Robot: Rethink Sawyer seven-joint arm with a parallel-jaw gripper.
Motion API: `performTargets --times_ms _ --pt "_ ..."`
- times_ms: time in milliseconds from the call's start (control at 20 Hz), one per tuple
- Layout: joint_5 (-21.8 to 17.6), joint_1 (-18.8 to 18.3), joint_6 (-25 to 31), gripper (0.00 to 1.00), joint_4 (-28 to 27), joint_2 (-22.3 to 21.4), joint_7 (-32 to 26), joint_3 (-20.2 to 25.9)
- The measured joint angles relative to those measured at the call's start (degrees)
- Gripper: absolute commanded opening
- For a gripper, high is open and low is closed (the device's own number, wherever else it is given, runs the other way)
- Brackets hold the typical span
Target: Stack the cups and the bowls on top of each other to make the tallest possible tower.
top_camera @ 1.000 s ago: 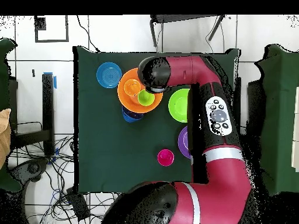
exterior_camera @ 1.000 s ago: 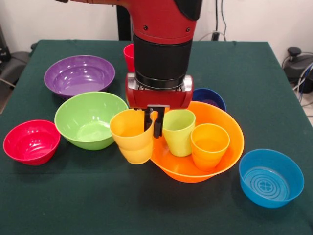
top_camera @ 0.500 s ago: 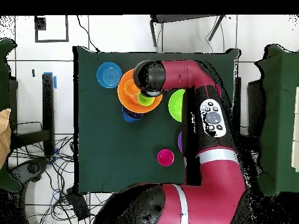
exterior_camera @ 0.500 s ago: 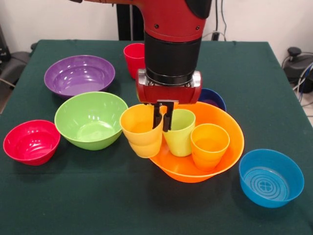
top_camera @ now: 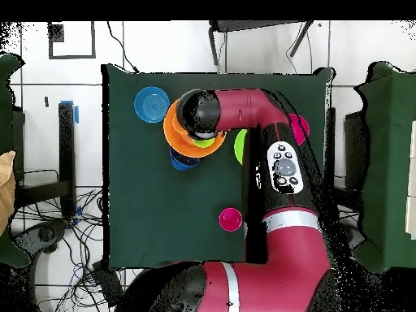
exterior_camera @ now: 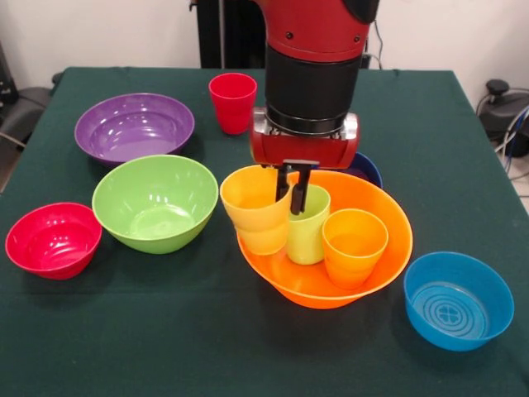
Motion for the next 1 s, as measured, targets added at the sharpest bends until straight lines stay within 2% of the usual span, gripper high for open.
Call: performTargets --times_ms 600,1000 --pt "3.3 1.4 -0.6 0.0 2.8 0.4 2.1 -0.8" --pt "4.1 2.9 -6.5 0.0 3.3 1.4 4.1 -3.1"
